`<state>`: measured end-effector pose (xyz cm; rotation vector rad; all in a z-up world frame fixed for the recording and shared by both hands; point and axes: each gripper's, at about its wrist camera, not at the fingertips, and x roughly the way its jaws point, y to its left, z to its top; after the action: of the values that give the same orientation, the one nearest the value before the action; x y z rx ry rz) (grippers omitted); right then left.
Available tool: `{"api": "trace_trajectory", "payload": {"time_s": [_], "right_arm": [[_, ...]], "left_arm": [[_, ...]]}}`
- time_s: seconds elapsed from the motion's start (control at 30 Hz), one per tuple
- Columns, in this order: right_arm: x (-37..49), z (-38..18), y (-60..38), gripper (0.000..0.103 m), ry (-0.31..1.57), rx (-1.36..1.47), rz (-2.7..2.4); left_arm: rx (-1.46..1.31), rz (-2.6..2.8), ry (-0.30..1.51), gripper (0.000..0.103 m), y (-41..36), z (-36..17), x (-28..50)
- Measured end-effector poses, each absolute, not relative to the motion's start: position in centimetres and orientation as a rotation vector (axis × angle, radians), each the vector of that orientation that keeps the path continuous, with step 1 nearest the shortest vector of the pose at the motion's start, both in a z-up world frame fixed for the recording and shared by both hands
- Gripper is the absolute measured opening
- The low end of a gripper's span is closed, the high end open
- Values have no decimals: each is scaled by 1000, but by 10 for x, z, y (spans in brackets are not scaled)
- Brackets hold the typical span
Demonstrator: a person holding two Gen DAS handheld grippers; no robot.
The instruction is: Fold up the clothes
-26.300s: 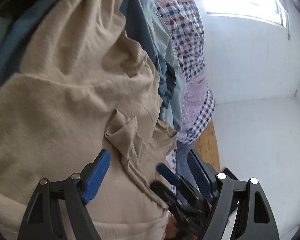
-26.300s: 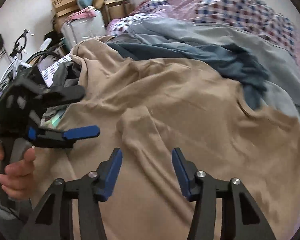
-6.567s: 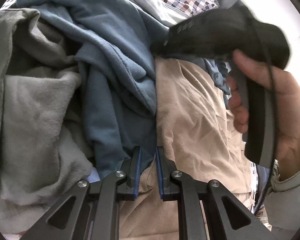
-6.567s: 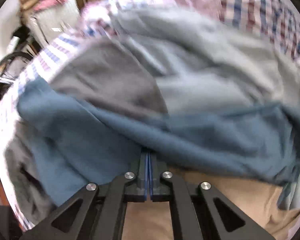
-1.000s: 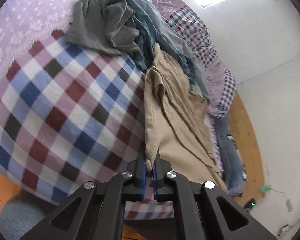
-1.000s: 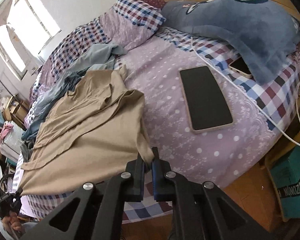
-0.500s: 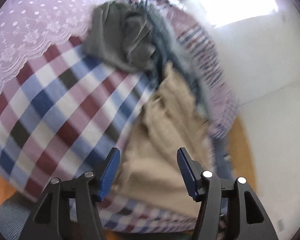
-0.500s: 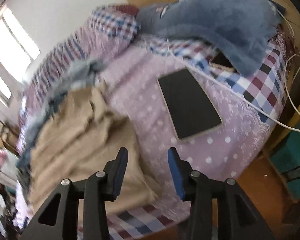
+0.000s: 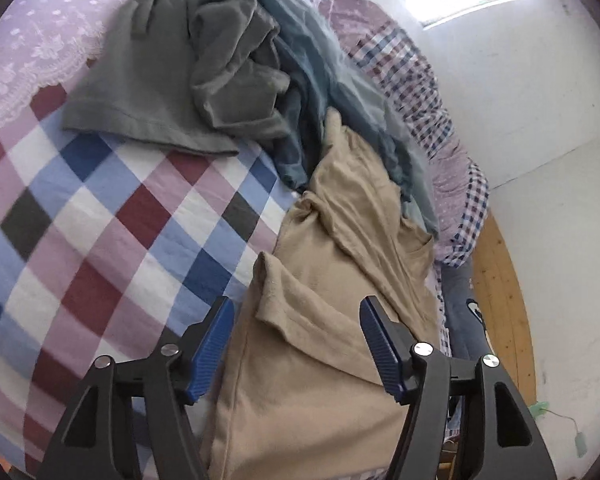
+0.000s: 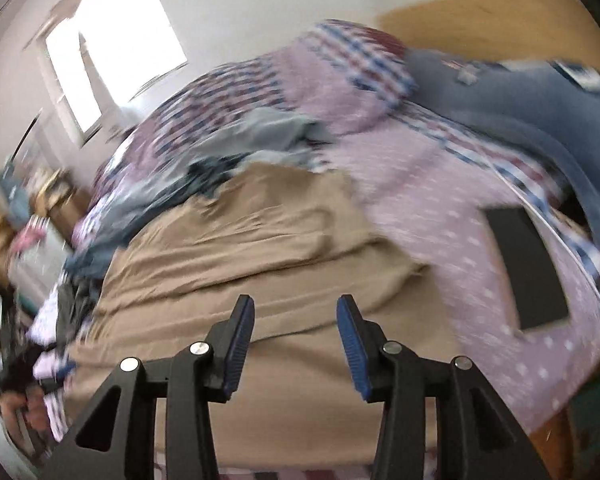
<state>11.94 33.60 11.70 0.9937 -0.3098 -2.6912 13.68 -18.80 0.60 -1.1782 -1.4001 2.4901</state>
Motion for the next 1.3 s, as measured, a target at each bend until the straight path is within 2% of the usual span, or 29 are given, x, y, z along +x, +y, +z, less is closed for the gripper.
{"api": "trace_trajectory", "payload": {"time_s": [0.07, 0.3, 0.47, 0.7, 1.0, 1.03, 1.1, 1.13, 1.17, 1.3], "right_arm": [[119, 118, 302, 47, -191, 945, -2649], [127, 111, 163, 47, 246, 744, -2392], [143, 89, 68, 46, 490, 635, -2181], [156, 59, -6, 46, 615, 592, -2002], [146, 37, -37, 42, 685, 575, -1996], [143, 35, -38, 40, 688, 588, -2006], [138, 34, -39, 27, 693, 602, -2025], [135, 34, -40, 16, 693, 610, -2031], [133, 35, -40, 11, 682, 612, -2029], [135, 42, -38, 5, 636, 585, -2010]], "left_arm": [[-1168, 2462, -1412, 56, -187, 5, 133], [-1054, 2353, -1482, 56, -187, 10, 126], [-1013, 2339, -1520, 56, -195, 13, 128], [-1014, 2262, -1570, 56, -204, 7, 132], [-943, 2085, -1699, 56, -211, -2, 135], [-940, 2071, -1704, 56, -210, -3, 134], [-944, 2063, -1705, 56, -207, -2, 132], [-948, 2063, -1703, 56, -205, -3, 131], [-957, 2072, -1698, 56, -204, -2, 130], [-1048, 2142, -1665, 56, -202, -3, 130]]}}
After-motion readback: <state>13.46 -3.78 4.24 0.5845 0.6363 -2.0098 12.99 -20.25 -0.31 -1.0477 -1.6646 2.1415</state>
